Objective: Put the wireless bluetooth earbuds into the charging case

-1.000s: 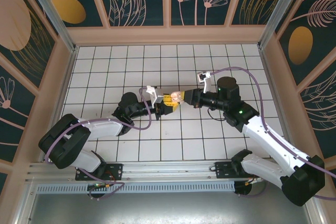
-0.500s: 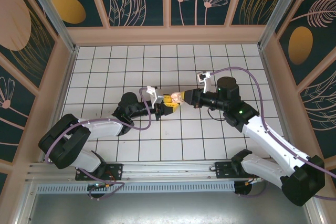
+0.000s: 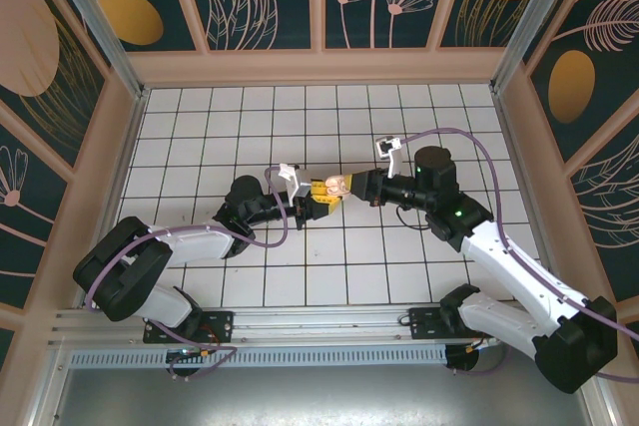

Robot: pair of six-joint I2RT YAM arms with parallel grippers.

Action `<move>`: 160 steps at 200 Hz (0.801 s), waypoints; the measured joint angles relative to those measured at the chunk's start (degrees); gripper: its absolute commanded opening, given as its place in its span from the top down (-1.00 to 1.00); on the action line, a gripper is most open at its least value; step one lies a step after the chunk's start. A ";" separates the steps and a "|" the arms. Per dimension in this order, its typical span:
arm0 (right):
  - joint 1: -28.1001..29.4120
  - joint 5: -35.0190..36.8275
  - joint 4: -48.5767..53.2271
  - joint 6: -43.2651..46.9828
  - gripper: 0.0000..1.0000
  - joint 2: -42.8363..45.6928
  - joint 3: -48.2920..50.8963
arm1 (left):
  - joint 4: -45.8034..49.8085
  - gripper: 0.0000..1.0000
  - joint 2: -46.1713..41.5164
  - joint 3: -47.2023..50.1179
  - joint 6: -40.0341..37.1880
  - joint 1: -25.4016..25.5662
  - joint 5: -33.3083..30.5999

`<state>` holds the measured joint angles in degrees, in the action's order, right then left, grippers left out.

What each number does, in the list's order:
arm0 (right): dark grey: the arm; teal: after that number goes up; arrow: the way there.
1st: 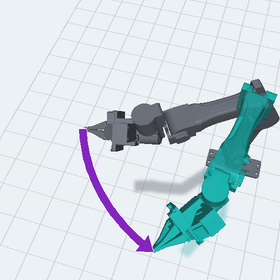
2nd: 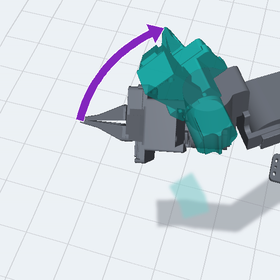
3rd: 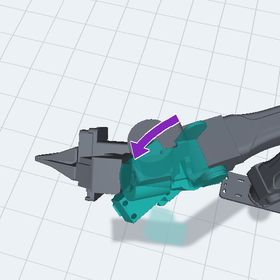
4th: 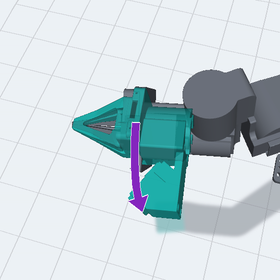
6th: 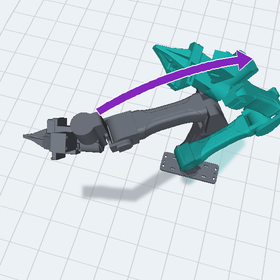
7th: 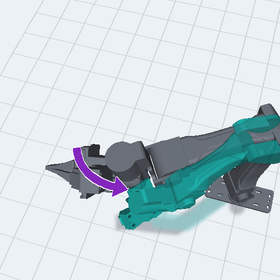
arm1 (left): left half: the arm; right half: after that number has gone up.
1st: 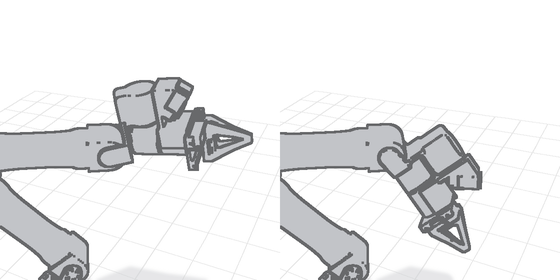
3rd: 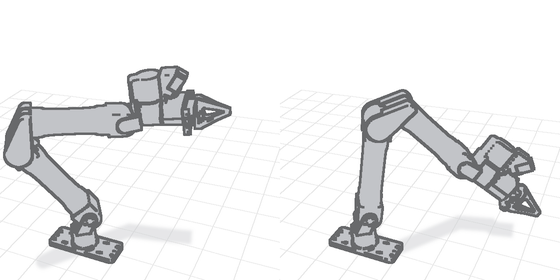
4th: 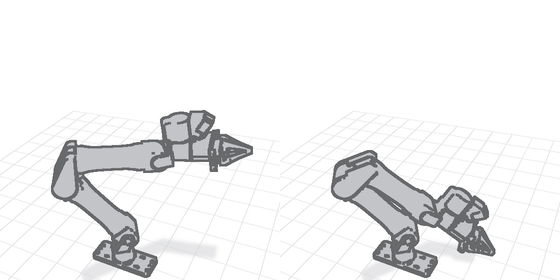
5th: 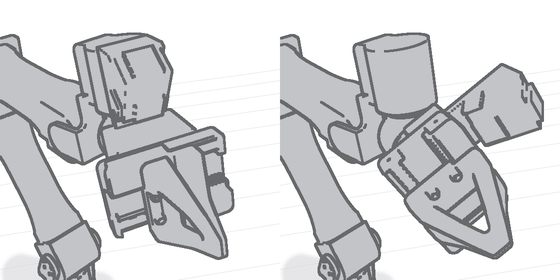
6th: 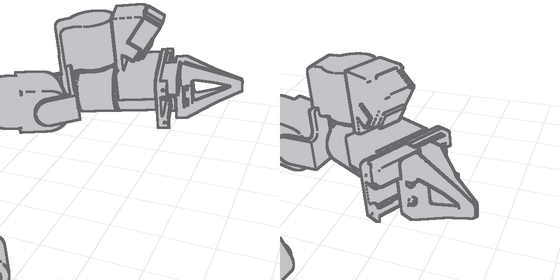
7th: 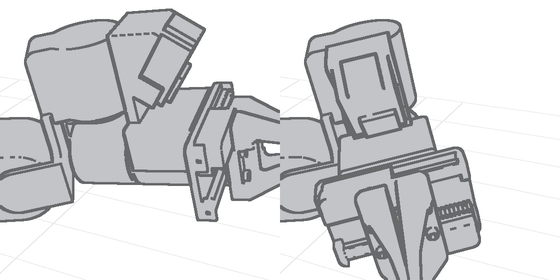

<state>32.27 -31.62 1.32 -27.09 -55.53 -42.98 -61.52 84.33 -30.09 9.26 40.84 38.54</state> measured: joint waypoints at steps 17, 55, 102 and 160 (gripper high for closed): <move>-0.22 -0.17 -0.35 0.07 0.62 0.26 0.44 | 0.07 0.59 -0.20 0.00 0.00 0.00 0.00; -0.46 -1.25 -1.62 0.26 0.61 0.55 0.94 | 0.07 0.59 -0.57 0.00 0.02 0.00 0.22; -0.50 -2.86 -2.73 1.38 0.61 0.55 1.27 | 0.07 0.59 -0.63 -0.04 0.00 0.00 1.09; -1.22 -5.07 -2.60 4.44 0.60 0.55 1.27 | 0.11 0.59 -0.76 -0.11 0.00 0.00 1.68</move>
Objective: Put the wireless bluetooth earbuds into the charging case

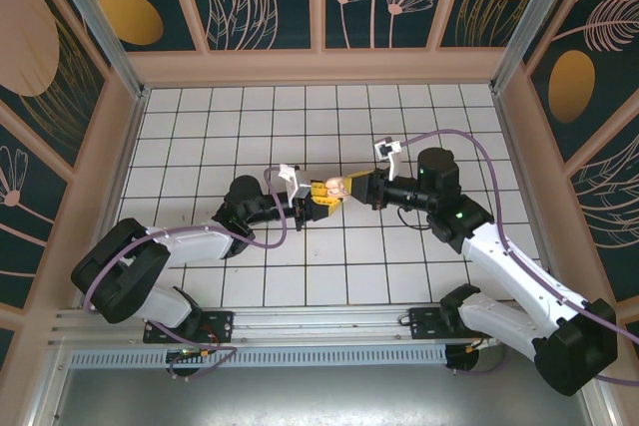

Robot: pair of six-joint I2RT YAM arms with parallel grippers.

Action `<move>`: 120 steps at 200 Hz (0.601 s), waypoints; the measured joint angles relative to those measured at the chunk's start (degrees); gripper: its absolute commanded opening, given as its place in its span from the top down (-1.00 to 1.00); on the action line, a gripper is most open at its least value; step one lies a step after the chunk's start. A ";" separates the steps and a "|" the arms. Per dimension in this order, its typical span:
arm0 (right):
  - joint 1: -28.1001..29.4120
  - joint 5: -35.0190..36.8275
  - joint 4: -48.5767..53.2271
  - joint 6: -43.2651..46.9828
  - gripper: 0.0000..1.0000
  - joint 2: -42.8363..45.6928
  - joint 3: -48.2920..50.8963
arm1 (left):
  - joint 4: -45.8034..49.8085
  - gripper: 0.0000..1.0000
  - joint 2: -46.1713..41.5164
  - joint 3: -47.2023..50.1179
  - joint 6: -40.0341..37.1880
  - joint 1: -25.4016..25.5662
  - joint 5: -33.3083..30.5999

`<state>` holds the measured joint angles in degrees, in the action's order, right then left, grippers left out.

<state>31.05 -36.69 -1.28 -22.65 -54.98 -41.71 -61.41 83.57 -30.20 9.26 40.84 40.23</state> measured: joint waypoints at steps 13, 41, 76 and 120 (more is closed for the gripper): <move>-0.87 -0.87 0.48 0.63 0.60 0.11 0.00 | 0.00 0.59 -0.07 -0.02 0.00 0.00 0.00; -2.16 -2.01 1.55 2.10 0.61 0.11 0.00 | -0.04 0.59 -0.33 -0.20 0.00 0.00 0.00; -2.75 -3.26 1.73 3.39 0.60 0.11 0.00 | -0.04 0.59 -0.72 -0.37 0.00 0.00 0.04; -2.97 -4.17 1.73 4.61 0.59 0.09 -0.02 | -0.02 0.59 -0.72 -0.46 -0.02 0.00 0.48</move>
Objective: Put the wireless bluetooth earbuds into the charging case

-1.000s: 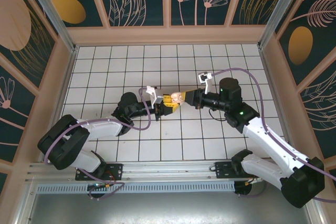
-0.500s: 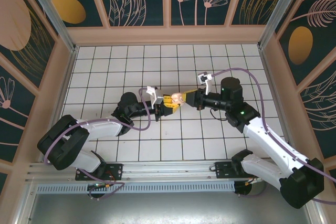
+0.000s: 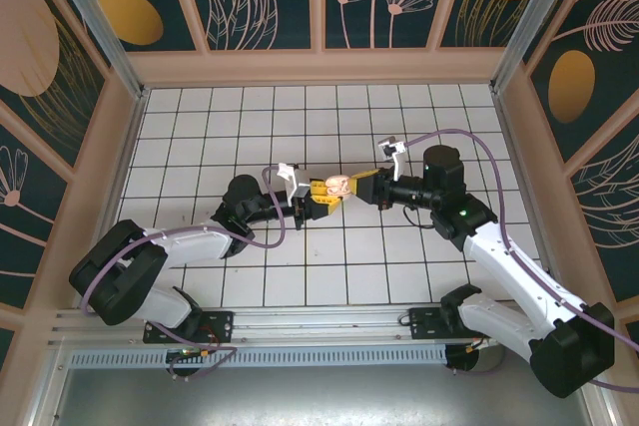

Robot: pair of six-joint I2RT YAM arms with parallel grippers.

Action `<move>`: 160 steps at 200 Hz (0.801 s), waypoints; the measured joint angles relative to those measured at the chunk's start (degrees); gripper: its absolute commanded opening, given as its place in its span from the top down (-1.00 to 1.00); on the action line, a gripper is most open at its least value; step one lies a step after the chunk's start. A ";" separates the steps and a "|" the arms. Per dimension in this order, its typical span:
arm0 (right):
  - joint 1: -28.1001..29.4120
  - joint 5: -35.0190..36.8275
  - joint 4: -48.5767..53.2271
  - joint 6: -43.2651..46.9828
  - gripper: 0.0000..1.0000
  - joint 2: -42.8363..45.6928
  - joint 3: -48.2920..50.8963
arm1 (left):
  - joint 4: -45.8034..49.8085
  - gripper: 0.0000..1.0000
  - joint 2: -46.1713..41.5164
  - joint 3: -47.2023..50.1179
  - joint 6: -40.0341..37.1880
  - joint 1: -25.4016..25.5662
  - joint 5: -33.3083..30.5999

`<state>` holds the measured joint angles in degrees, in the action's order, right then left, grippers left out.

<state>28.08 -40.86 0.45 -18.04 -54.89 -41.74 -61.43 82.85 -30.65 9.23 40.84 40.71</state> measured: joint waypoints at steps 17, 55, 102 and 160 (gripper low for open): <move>-0.02 -0.26 0.04 0.55 0.59 -0.02 -0.11 | 0.00 0.58 0.00 -0.09 -0.02 0.00 0.31; -0.24 -0.85 1.75 3.13 0.60 -0.28 -0.98 | 0.26 0.59 -0.04 -0.24 -0.22 0.00 0.66; -0.24 -0.90 6.10 7.02 0.60 -1.01 -3.58 | 0.87 0.59 -0.31 -0.57 -0.28 0.00 0.83; -0.22 -0.79 10.32 10.64 0.60 -2.05 -6.36 | 1.29 0.59 -0.35 -0.87 -0.70 0.00 0.83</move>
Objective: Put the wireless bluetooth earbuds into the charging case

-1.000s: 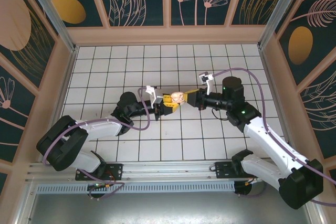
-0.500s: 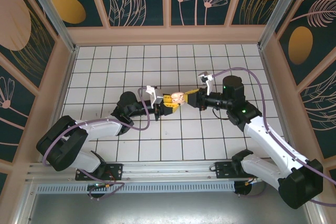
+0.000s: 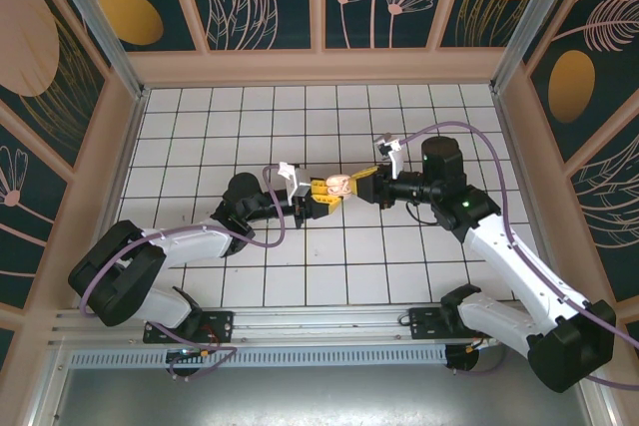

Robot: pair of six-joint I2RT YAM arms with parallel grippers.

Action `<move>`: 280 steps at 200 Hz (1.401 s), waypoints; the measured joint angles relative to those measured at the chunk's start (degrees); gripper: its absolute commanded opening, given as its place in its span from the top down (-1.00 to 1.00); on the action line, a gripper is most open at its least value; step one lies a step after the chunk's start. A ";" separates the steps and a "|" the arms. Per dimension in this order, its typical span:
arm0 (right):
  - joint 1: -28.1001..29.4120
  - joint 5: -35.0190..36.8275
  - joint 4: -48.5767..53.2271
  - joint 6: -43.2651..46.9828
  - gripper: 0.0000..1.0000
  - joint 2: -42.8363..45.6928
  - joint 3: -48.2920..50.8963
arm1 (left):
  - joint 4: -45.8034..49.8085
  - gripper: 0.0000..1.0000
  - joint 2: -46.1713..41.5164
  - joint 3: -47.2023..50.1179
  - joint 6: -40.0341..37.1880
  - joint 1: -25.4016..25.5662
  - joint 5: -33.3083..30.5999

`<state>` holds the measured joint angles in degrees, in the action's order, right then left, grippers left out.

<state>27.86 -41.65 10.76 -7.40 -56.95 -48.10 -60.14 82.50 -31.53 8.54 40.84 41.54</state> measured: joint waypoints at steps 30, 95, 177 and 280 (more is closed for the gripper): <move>0.46 0.72 2.43 1.42 0.60 -0.11 -1.55 | 0.04 0.59 -0.09 -0.04 -0.02 0.00 0.02; 3.06 5.75 6.97 4.37 0.61 -0.13 -4.33 | 0.61 0.59 -0.24 -0.17 -0.26 0.00 0.02; 5.79 9.86 12.48 10.73 0.63 -1.97 -8.63 | 1.62 0.59 -0.28 -0.22 -0.44 0.00 0.02; 6.32 12.46 11.67 10.95 0.67 -0.57 -8.46 | 2.10 0.59 -0.79 -0.24 -2.34 0.00 -1.79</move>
<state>34.17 -29.19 22.44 3.55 -57.52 -56.55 -58.04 81.71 -31.77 6.20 40.84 39.75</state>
